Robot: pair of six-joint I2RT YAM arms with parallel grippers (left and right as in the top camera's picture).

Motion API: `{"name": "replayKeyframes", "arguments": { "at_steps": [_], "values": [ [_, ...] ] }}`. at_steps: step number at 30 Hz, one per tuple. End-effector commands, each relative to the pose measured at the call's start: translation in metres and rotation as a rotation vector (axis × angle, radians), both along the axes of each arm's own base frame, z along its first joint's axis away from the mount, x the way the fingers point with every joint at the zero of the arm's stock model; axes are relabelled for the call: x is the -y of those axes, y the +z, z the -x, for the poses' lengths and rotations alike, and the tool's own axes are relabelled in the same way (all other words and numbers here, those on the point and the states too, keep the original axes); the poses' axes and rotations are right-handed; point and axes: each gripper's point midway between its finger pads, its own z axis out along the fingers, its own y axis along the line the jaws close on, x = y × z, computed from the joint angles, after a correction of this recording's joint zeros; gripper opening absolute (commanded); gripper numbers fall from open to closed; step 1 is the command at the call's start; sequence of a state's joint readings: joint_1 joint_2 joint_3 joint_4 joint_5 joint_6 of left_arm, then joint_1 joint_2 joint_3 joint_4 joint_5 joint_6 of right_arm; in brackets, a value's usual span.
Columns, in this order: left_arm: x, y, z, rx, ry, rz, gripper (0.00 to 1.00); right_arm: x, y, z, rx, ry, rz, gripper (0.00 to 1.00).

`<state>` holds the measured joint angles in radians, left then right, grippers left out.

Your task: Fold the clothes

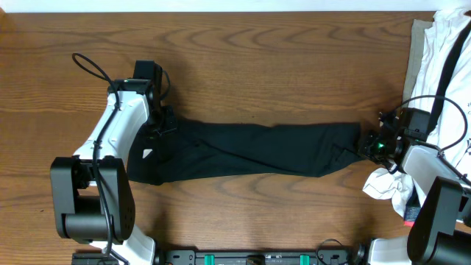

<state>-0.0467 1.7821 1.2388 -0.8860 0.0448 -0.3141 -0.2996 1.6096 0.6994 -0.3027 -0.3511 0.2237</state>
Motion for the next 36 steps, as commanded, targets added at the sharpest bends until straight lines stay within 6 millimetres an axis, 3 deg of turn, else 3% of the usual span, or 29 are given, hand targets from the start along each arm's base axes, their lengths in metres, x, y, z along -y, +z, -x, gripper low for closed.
{"name": "replayKeyframes", "arguments": {
  "at_steps": [1,11,36],
  "values": [
    [-0.004,0.013,-0.007,0.041,-0.001,-0.014,0.36,-0.001,-0.008,0.005,-0.027,0.003,-0.010,0.06],
    [-0.004,0.013,-0.007,0.041,-0.001,-0.014,0.36,-0.010,0.003,-0.006,0.016,0.034,-0.065,0.04],
    [-0.004,0.013,-0.007,0.041,-0.001,-0.014,0.36,-0.003,0.022,-0.029,0.086,0.047,-0.038,0.01]
  ]
}}
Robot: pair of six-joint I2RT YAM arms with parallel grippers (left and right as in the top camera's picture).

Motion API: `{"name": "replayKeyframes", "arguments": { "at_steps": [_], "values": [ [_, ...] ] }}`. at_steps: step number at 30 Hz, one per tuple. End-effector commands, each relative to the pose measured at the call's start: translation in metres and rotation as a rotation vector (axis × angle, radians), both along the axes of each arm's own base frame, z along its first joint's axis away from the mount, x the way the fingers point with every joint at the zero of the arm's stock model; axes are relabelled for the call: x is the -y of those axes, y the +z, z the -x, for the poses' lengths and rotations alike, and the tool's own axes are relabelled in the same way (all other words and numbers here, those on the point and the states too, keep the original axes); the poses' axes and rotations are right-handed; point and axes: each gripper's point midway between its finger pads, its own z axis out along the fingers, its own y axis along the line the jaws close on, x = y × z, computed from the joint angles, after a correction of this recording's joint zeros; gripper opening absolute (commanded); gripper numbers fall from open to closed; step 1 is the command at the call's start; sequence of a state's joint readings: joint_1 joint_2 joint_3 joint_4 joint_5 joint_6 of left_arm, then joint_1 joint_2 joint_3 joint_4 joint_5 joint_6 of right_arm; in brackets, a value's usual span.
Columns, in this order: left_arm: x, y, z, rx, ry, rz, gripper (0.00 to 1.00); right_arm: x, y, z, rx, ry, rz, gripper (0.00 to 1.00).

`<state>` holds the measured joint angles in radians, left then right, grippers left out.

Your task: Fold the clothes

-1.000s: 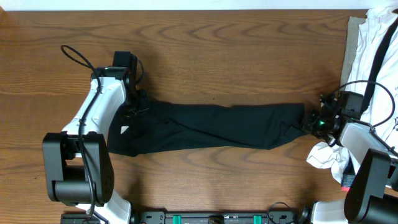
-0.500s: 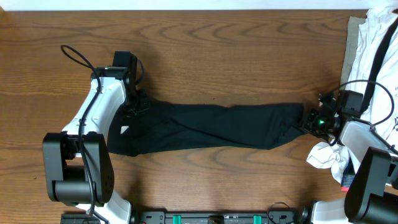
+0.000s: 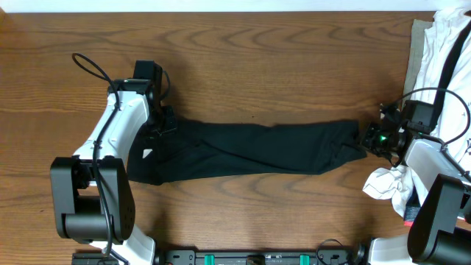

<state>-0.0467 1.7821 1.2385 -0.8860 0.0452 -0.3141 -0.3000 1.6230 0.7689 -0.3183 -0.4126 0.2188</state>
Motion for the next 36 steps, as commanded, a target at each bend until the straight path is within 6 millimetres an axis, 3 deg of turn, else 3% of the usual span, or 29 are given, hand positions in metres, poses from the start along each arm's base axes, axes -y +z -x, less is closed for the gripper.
{"name": "replayKeyframes", "arguments": {
  "at_steps": [1,22,31,36],
  "values": [
    [-0.004,0.013,-0.007,0.042,-0.001,-0.015,0.36,0.001,0.005,-0.010,0.041,0.019,0.005,0.01],
    [-0.003,0.014,-0.010,0.054,-0.001,-0.014,0.36,0.009,0.014,-0.031,0.138,0.017,0.048,0.01],
    [-0.003,0.014,-0.010,0.053,-0.001,-0.014,0.36,0.010,-0.004,-0.035,0.119,0.017,0.042,0.01],
    [-0.003,0.014,-0.010,0.053,-0.001,-0.014,0.36,0.016,-0.006,-0.040,0.140,0.025,0.081,0.08]
  ]
}}
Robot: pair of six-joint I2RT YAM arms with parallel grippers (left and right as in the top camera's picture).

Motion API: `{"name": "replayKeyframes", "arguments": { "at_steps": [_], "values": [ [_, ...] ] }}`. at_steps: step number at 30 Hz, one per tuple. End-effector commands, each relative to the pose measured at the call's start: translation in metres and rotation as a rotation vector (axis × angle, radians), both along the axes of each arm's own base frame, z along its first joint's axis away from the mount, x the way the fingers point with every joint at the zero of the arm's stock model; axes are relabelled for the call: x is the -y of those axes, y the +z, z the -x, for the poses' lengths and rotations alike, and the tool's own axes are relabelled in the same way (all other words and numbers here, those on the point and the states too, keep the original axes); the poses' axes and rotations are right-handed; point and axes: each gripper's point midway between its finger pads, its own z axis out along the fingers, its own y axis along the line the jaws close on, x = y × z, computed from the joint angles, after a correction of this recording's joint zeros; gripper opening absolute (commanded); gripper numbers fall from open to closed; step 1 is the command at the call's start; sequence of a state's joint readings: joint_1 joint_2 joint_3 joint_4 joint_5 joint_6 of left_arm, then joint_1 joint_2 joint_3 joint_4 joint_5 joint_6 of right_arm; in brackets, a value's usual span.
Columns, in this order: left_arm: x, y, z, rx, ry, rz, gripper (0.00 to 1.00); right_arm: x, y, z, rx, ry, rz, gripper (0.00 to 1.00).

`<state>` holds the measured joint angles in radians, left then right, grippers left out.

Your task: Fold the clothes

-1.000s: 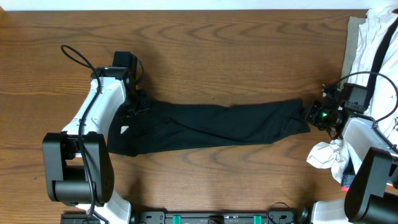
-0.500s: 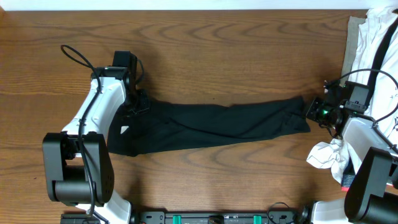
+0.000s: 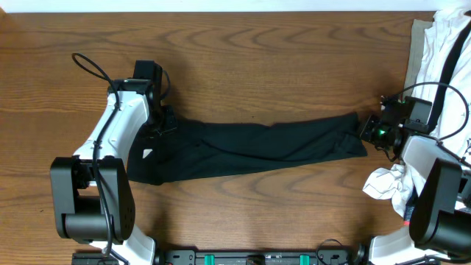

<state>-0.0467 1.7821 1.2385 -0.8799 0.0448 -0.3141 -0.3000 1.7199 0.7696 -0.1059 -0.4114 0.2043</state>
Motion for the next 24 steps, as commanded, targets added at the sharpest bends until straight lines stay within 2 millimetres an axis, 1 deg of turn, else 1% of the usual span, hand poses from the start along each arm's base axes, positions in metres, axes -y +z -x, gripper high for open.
{"name": "replayKeyframes", "arguments": {
  "at_steps": [1,3,6,9,11,14,16,18,19,21,22,24],
  "values": [
    [-0.003,0.013,-0.008,0.047,-0.001,-0.014,0.36,0.007,0.006,-0.009,0.031,0.010,0.044,0.12],
    [-0.003,0.013,-0.008,0.047,-0.001,-0.014,0.36,0.009,0.010,-0.011,0.041,0.007,0.056,0.20],
    [-0.003,0.013,-0.009,0.047,-0.001,-0.014,0.36,0.013,0.018,-0.015,0.053,0.001,0.076,0.26],
    [-0.003,0.014,-0.009,0.049,-0.001,-0.014,0.36,0.013,0.030,-0.016,0.039,0.004,0.069,0.28],
    [-0.003,0.014,-0.009,0.050,-0.001,-0.014,0.36,0.007,0.042,-0.015,0.024,0.034,0.058,0.27],
    [-0.003,0.014,-0.009,0.050,-0.001,-0.014,0.36,-0.012,0.069,-0.014,0.023,0.129,0.055,0.26],
    [-0.003,0.014,-0.009,0.051,-0.001,-0.014,0.36,-0.030,0.087,-0.012,0.022,0.198,0.055,0.25],
    [-0.003,0.014,-0.009,0.051,0.000,-0.013,0.36,-0.050,0.099,-0.008,0.020,0.261,0.060,0.23],
    [-0.003,0.014,-0.009,0.051,0.000,-0.013,0.36,-0.061,0.101,-0.005,0.017,0.293,0.061,0.22],
    [-0.003,0.014,-0.009,0.050,0.000,-0.013,0.36,-0.083,0.099,0.003,-0.008,0.352,0.057,0.20],
    [-0.003,0.014,-0.009,0.050,0.000,-0.013,0.36,-0.097,0.094,0.012,-0.041,0.391,0.053,0.18],
    [-0.003,0.014,-0.009,0.050,0.000,-0.013,0.36,-0.113,0.084,0.025,-0.090,0.436,0.064,0.16]
  ]
}}
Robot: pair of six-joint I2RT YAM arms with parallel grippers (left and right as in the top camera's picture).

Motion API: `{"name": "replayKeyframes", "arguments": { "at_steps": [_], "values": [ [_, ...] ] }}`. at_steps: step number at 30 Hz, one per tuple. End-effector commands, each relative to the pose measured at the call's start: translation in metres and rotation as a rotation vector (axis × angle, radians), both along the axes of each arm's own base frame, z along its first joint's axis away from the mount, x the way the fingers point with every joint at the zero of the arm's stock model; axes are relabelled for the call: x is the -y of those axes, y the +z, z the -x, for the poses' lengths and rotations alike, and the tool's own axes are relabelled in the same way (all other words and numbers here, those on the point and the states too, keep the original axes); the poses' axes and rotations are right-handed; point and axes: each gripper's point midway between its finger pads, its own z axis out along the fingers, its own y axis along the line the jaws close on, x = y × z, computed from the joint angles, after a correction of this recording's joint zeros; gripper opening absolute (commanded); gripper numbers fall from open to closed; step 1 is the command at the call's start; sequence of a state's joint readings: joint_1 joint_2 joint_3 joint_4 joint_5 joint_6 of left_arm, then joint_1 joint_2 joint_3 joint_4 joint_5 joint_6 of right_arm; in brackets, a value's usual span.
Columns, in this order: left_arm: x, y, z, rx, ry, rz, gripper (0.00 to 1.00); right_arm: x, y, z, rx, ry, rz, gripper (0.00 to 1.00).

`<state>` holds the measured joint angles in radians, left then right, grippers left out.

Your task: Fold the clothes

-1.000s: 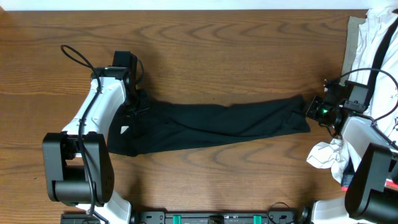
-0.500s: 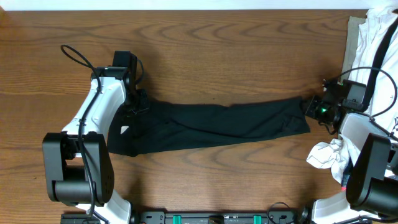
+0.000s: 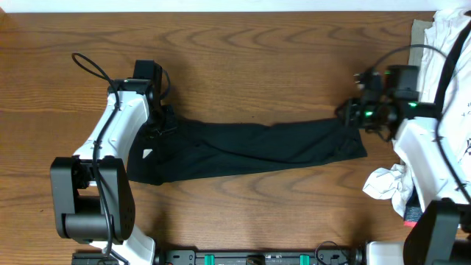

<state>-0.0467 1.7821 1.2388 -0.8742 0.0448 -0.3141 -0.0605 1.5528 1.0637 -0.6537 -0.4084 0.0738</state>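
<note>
A long black garment (image 3: 250, 151) lies stretched left to right across the wooden table (image 3: 257, 59). My left gripper (image 3: 163, 122) rests on its upper left corner, and the fingers look closed on the cloth. My right gripper (image 3: 349, 114) sits at the garment's upper right corner, above its right end. Its fingers are hidden under the wrist, so open or shut does not show. The garment's left end is wider, with a small pale tag (image 3: 147, 154).
A heap of white clothes (image 3: 445, 51) fills the far right, beside a brown cardboard edge (image 3: 414, 51). A crumpled white cloth (image 3: 386, 184) lies at the right front, under my right arm. Black cables loop off both arms.
My right gripper has moved up and to the left, from the middle of the garment's right edge to its upper right corner. The left arm and the garment have stayed put.
At first my right gripper was at the lower part of the garment's right end. At each later moment it stood farther back, and the garment's right end had shifted back with it and straightened. My left gripper stayed on the left corner throughout.
</note>
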Motion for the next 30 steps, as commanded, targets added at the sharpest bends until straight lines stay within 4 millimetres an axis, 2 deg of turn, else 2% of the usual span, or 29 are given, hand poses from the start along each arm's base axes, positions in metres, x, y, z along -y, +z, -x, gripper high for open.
{"name": "replayKeyframes", "arguments": {
  "at_steps": [1,7,14,22,28,30],
  "values": [
    [-0.003,0.013,-0.008,0.044,0.000,-0.014,0.36,-0.028,-0.018,0.022,-0.064,0.106,0.037,0.16],
    [-0.003,0.013,-0.008,0.044,0.004,-0.013,0.36,-0.030,-0.051,0.045,-0.119,0.134,0.189,0.12],
    [-0.003,0.013,-0.008,0.044,0.004,-0.013,0.36,-0.027,-0.079,0.059,-0.135,0.116,0.206,0.10],
    [-0.003,0.013,-0.009,0.048,0.004,-0.013,0.36,0.009,-0.096,0.072,-0.187,0.010,0.382,0.09],
    [-0.003,0.013,-0.009,0.049,0.004,-0.013,0.36,0.058,-0.094,0.086,-0.253,-0.174,0.606,0.08],
    [-0.003,0.013,-0.009,0.049,0.004,-0.013,0.36,0.068,-0.093,0.091,-0.271,-0.212,0.642,0.08]
  ]
}}
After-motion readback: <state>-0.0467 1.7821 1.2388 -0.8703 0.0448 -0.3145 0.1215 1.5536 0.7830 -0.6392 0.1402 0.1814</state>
